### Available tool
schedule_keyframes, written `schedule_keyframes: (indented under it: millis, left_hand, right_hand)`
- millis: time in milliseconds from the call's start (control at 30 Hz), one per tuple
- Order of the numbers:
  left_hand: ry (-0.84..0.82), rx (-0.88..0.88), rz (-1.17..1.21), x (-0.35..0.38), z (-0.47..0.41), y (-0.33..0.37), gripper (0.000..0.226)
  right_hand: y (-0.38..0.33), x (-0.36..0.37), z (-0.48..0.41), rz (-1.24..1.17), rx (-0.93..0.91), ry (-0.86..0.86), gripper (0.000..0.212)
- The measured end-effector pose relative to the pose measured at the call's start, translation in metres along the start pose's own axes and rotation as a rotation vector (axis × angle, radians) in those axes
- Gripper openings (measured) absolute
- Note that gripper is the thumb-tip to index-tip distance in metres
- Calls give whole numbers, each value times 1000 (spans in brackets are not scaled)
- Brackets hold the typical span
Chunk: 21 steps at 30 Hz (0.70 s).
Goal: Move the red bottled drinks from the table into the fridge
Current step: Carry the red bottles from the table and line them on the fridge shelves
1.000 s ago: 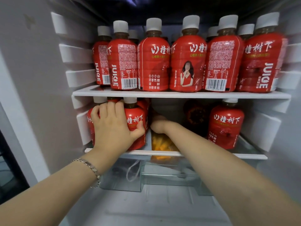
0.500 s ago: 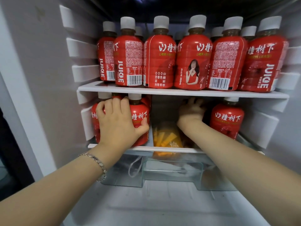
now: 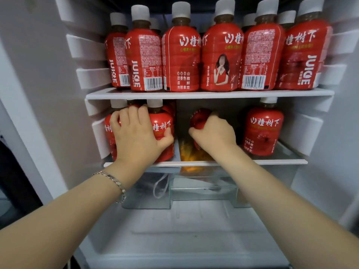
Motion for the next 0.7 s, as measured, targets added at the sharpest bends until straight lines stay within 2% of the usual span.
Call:
schedule_keyframes:
  millis: [100, 200, 400, 567, 700]
  left_hand:
    - [-9, -4, 4, 1, 1, 0, 58]
    - [-20, -16, 25, 1, 3, 0, 59]
    - [-20, -24, 48, 0, 3, 2, 61]
    - [4, -23, 46, -1, 3, 2, 61]
    - [-5, -43, 51, 0, 3, 2, 61]
  right_hand:
    - [3, -4, 37, -58, -79, 221, 78]
    - [6, 2, 58, -142, -146, 322, 93]
    - [14, 8, 59, -288, -114, 411, 94]
    - [8, 11, 62, -204, -68, 554, 91]
    - [11, 15, 71, -123, -54, 559, 89]
Point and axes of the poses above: each hand's wrist, its own z-axis away from the middle knuckle, its own x-axis out of the palm, y = z × x, the point moved 9 cm from there along -z, towards the middle knuckle
